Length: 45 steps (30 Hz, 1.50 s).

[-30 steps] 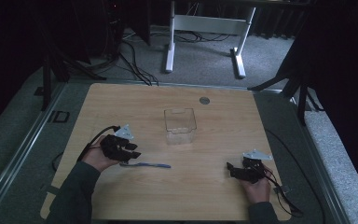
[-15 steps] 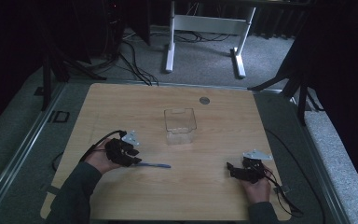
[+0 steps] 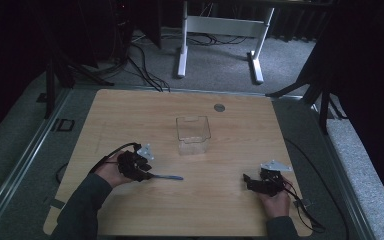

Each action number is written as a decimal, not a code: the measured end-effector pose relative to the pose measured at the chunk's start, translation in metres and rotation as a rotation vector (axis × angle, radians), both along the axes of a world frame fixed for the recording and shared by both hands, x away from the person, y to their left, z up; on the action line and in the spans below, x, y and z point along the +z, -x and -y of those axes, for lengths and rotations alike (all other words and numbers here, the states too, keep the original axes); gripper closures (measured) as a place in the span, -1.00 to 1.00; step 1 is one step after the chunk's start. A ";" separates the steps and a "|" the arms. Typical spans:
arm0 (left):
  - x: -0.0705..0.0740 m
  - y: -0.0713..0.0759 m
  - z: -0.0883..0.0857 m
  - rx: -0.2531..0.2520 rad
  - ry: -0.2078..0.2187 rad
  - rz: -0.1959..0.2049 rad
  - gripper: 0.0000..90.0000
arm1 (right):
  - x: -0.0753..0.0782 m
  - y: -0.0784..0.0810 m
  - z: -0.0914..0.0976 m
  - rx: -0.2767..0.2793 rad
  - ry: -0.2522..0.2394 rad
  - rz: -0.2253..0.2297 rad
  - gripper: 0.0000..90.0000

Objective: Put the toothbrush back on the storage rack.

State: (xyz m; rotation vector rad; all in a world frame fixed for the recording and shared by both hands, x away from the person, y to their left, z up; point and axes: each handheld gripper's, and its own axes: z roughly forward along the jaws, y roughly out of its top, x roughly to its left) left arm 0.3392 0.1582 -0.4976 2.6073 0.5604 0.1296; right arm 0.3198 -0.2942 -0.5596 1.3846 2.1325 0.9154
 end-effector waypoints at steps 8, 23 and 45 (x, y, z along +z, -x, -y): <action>-0.005 0.000 0.005 -0.016 -0.038 -0.012 0.49 | 0.000 0.000 0.000 0.000 -0.001 0.000 -0.57; -0.014 -0.004 0.010 -0.018 -0.118 -0.017 0.56 | 0.000 0.000 0.000 0.000 -0.001 0.000 -0.58; -0.021 -0.015 0.020 -0.046 -0.183 -0.045 0.63 | 0.000 0.000 0.000 0.000 -0.001 0.000 -0.57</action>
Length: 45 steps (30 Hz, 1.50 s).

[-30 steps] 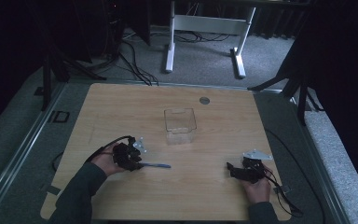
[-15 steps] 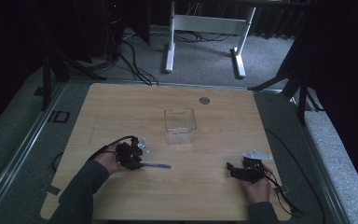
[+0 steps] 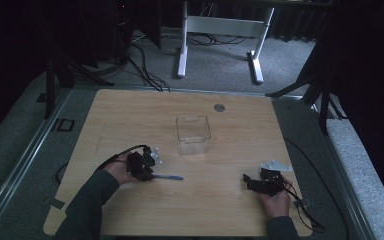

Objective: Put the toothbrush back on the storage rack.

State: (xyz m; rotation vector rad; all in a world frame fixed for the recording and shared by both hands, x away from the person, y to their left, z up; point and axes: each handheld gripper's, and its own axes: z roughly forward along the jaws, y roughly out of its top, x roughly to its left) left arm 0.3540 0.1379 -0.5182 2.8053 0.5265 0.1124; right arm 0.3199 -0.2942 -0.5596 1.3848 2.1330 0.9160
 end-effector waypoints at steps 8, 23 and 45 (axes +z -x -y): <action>-0.003 -0.002 0.001 -0.013 -0.022 -0.025 0.69 | 0.000 0.000 0.000 0.000 0.000 0.000 -0.58; 0.005 -0.001 0.003 -0.021 -0.003 -0.017 0.77 | 0.000 0.000 0.000 0.001 0.000 0.000 -0.58; 0.032 0.014 0.007 -0.054 0.101 0.064 0.77 | 0.008 0.006 0.000 0.095 -0.017 -0.001 0.01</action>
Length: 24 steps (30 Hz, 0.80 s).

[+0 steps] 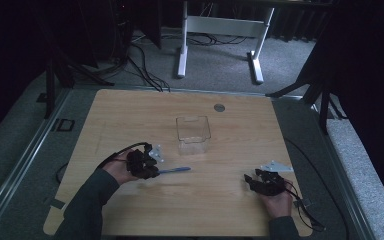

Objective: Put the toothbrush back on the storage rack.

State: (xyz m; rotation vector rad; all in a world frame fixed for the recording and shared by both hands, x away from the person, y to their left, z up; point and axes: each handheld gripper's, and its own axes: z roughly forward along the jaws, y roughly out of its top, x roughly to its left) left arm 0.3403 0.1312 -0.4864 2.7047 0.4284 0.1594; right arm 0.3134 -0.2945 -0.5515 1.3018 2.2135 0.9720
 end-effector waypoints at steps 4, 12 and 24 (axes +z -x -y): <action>0.005 0.003 0.005 -0.014 0.022 0.016 0.77 | 0.006 0.003 -0.005 0.051 0.002 0.018 0.12; 0.011 0.007 0.011 -0.040 0.031 0.029 0.77 | 0.019 0.010 -0.013 0.158 -0.011 0.038 0.34; 0.017 0.009 0.023 -0.072 0.029 0.056 0.77 | 0.035 0.017 -0.026 0.272 -0.047 0.076 0.45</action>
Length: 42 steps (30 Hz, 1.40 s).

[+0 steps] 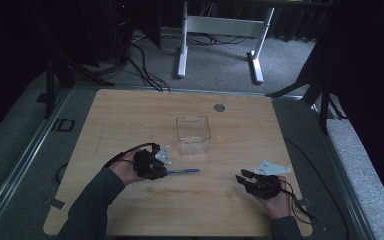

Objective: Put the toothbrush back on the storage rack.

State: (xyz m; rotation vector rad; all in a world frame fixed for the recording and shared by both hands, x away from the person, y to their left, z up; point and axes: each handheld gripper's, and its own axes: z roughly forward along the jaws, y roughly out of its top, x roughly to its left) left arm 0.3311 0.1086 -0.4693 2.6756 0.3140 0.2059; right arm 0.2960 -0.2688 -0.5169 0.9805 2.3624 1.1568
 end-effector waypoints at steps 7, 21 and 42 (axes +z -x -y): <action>0.005 0.001 0.008 -0.019 0.010 0.013 0.77 | 0.007 0.003 -0.006 0.064 -0.033 0.025 0.53; 0.008 0.002 0.027 -0.062 -0.002 0.032 0.77 | 0.013 0.006 -0.017 0.136 -0.055 0.032 0.56; 0.005 0.007 0.053 -0.128 -0.027 0.037 0.77 | 0.015 0.011 -0.041 0.283 -0.065 0.041 0.63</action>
